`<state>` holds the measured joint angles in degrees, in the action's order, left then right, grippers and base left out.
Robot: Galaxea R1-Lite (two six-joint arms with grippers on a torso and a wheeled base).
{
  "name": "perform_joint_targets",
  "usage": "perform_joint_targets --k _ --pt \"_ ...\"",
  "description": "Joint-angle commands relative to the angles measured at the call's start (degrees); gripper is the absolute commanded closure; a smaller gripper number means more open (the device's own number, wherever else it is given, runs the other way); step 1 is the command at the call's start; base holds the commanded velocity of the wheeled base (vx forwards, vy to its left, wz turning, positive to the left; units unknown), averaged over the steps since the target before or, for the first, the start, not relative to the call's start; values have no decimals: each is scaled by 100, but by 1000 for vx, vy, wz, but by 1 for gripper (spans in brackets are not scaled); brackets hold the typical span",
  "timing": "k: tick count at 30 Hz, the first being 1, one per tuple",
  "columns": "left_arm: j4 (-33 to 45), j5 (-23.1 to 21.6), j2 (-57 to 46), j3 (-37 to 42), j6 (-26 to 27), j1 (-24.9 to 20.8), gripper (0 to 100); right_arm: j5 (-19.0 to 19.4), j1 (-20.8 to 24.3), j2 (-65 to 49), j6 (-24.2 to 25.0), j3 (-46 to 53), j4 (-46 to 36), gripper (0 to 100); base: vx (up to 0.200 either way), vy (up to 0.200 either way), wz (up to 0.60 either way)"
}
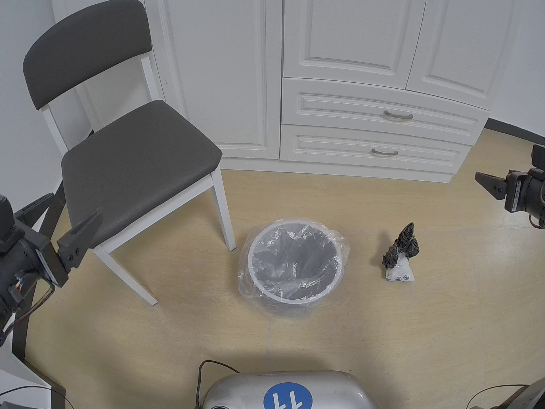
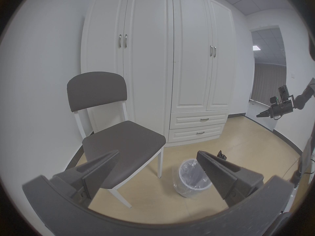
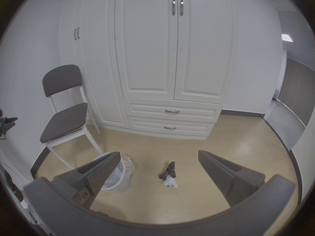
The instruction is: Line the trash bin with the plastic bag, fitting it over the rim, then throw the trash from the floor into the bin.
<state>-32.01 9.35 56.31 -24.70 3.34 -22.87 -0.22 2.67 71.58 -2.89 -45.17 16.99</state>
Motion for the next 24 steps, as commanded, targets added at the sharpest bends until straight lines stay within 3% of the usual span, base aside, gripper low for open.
perform_joint_targets --k 1,2,4,6,9,15,18,24 --pt "151 -12 -480 9 9 -7 0 -4 208 -479 8 -124 -144 0 0 0 0" --pt "617 -12 -621 -334 -35 19 0 13 49 -39 368 -1029 -1568 0 0 0 0" --pt "837 41 -700 -439 -35 37 0 48 -197 506 957 -1785 -2473 0 0 0 0" --pt "978 49 -762 -501 -26 37 0 92 -267 1016 1300 -2330 -3079 0 0 0 0" --pt "1066 41 -841 -562 -26 46 0 101 -381 1683 1326 -2620 -3325 0 0 0 0" --pt "1066 49 -867 -668 -26 63 0 110 -495 2659 1282 -2875 -3018 0 0 0 0" --pt "1057 49 -832 -694 -9 81 0 242 -610 3564 1027 -3736 -2429 0 0 0 0" --pt "1066 -21 -621 -615 26 37 0 286 -575 4663 1177 -4352 -1778 0 0 0 0"
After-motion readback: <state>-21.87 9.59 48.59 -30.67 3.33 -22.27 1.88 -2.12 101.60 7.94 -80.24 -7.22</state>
